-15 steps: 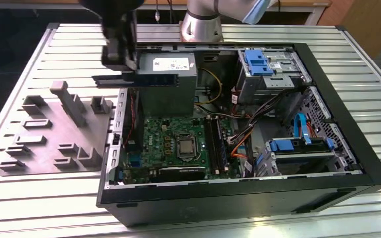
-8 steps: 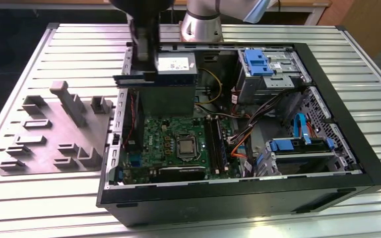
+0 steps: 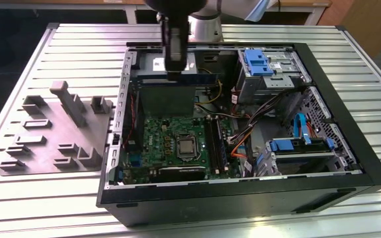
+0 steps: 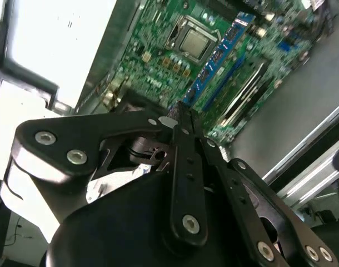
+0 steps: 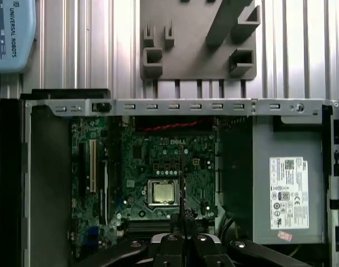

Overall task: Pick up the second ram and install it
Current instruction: 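Pick up the second ram and move it above second insertion slot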

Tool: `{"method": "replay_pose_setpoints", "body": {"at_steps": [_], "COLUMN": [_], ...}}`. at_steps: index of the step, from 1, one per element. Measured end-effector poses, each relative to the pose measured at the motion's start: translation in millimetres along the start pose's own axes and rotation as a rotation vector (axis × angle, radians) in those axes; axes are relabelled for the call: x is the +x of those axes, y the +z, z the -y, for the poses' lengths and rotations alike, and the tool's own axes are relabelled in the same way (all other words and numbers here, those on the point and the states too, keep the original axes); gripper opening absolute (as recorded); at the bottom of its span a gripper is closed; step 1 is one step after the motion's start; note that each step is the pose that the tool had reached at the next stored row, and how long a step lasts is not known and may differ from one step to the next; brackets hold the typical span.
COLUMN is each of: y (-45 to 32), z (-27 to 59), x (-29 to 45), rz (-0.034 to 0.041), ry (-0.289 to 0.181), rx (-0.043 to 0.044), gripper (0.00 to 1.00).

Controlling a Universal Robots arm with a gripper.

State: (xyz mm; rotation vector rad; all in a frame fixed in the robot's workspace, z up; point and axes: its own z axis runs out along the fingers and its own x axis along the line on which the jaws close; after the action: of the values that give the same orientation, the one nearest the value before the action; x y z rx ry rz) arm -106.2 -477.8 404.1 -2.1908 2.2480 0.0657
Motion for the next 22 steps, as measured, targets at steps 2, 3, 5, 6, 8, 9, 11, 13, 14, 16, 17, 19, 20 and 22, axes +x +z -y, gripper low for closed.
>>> {"method": "replay_pose_setpoints", "body": {"at_steps": [2, 3, 5, 6, 8, 9, 11, 13, 14, 16, 17, 19, 20, 22], "y": [-0.1, -0.1, -0.2, -0.2, -0.2, -0.2, 1.8, 5.3, 7.1, 10.9, 12.7, 16.2, 18.0, 21.6], "z": [9.2, 13.3, 17.4, 17.3, 17.4, 17.4, 17.5, 17.6, 17.7, 17.9, 18.0, 18.2, 18.3, 18.5], "x": [-0.3, -0.3, -0.4, -0.4, -0.4, -0.4, -0.4, -0.3, -0.2, -0.1, -0.1, 0.0, 0.1, 0.2], "rz": [0.0001, 0.0001, 0.0, 0.0, 0.0, 0.0001, 0.0002, 0.0, 0.0, 0.0001, 0.0001, 0.0, 0.0, 0.0], "ry": [0.0, 0.0, 0.0, 0.0, 0.0, 0.0, 0.0, 0.0, 0.0, 0.0, 0.0, 0.0, 0.0, 0.0], "rx": [0.0001, 0.0001, 0.0, 0.0001, 0.0001, 0.0001, 0.0001, 0.0, 0.0, 0.0001, 0.0001, 0.0, 0.0, 0.0], "gripper": [0.12, 0.12, 0.12, 0.12, 0.12, 0.12, 0.12, 0.12, 0.12, 0.12, 0.12, 0.12, 0.12, 0.12]}}
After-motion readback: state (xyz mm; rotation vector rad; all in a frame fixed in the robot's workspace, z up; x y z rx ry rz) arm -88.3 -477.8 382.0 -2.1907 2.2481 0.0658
